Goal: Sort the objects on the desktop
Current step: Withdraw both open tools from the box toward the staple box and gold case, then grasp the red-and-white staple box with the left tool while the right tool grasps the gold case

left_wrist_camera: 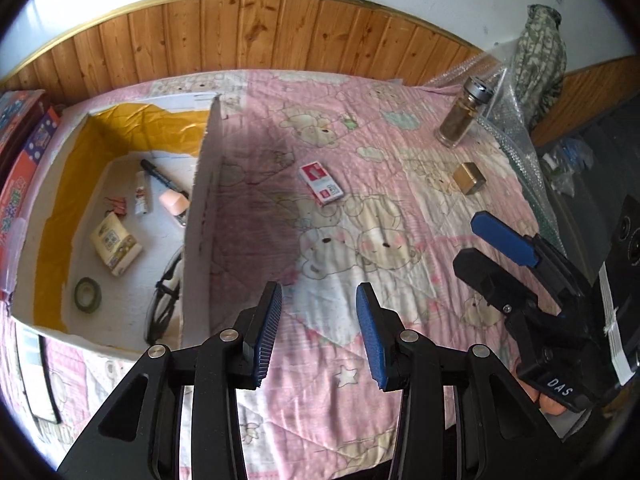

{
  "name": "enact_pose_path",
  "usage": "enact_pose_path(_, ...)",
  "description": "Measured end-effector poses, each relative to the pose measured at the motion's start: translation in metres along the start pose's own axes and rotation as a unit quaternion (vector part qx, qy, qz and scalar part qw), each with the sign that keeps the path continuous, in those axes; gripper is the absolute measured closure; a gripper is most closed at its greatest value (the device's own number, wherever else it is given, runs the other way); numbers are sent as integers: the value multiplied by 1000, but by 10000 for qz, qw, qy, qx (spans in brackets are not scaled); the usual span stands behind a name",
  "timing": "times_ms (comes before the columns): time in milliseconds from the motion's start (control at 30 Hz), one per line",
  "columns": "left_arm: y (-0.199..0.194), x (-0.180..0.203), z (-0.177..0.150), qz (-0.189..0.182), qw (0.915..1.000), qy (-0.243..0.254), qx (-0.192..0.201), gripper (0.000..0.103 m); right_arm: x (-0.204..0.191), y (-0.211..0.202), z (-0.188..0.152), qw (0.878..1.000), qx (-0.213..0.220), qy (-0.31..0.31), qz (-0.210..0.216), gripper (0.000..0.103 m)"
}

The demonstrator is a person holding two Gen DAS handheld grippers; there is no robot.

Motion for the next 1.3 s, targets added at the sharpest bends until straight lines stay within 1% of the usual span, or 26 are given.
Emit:
enact_pose_path(167,44,28,26,-172,9996,-112,-174,60,40,-6,-8,9991,-21,224,-348,49)
enact_pose_path(200,54,32,32,-146,9996,-163,-205,60,51,-8,-9,9987,-8,283,-427,49)
enact_pose_path(267,73,41,43,-207,9993,-195,-258,60,76,-13,-10,9972,0,368,-650,48)
enact_pose_path(333,94,45,52,-109,9991,-270,-320,60,107,-20,-10,9944,12,463,-949,47)
enact_pose_path(367,104,49,57,-139,9989,-281,-358,60,123,-24,-10,9925,14,509,-1116,44)
enact_pose_path(400,115,50,61,-61,9988,-266,-415,60,141,-28,-9,9902,20,551,-1287,40)
enact_pose_path(433,125,49,64,47,9985,-286,-460,60,159,-32,-8,9877,22,606,-1441,39)
enact_pose_path(500,146,49,70,111,9978,-340,-556,59,196,-40,-6,9819,-7,714,-1756,38)
enact_pose_path(633,186,44,76,232,9949,-529,-831,59,268,-45,-9,9675,-276,893,-2350,34)
enact_pose_path(733,211,38,77,316,9916,-716,-1031,59,311,-41,-14,9586,-486,971,-2632,33)
enact_pose_path(800,223,34,79,330,9896,-845,-1115,59,332,-36,-18,9551,-607,965,-2735,33)
enact_pose_path(867,232,35,83,263,9890,-918,-1126,54,350,-28,-21,9520,-751,909,-2826,32)
enact_pose_path(900,235,37,86,265,9897,-899,-1084,52,356,-24,-24,9505,-841,888,-2855,30)
enact_pose_path(967,239,39,93,449,9915,-738,-975,52,369,-14,-30,9481,-992,821,-2907,29)
enact_pose_path(1033,243,38,99,525,9921,-702,-895,52,381,-4,-36,9453,-1154,759,-2955,29)
enact_pose_path(1100,246,37,105,504,9925,-717,-858,51,391,4,-42,9444,-1246,771,-2945,29)
enact_pose_path(1167,247,33,111,429,9915,-888,-845,51,397,8,-45,9462,-1270,846,-2854,30)
enact_pose_path(1233,248,30,114,284,9902,-1074,-848,53,400,9,-47,9491,-1256,954,-2726,42)
enact_pose_path(1267,247,30,115,233,9899,-1132,-823,55,401,10,-49,9495,-1284,1003,-2681,53)
enact_pose_path(1300,246,30,115,218,9899,-1155,-788,65,401,10,-49,9502,-1252,1007,-2670,53)
Point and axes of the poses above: each gripper's, at about its wrist camera, not at the fingertips, and y roughly the way its jaws point, x to its right, z to its top, the point moved 9 cm from there along y, roughly the way its jaws point, and after that the axes turned 9 degrees about z, right-handed, at the moved point
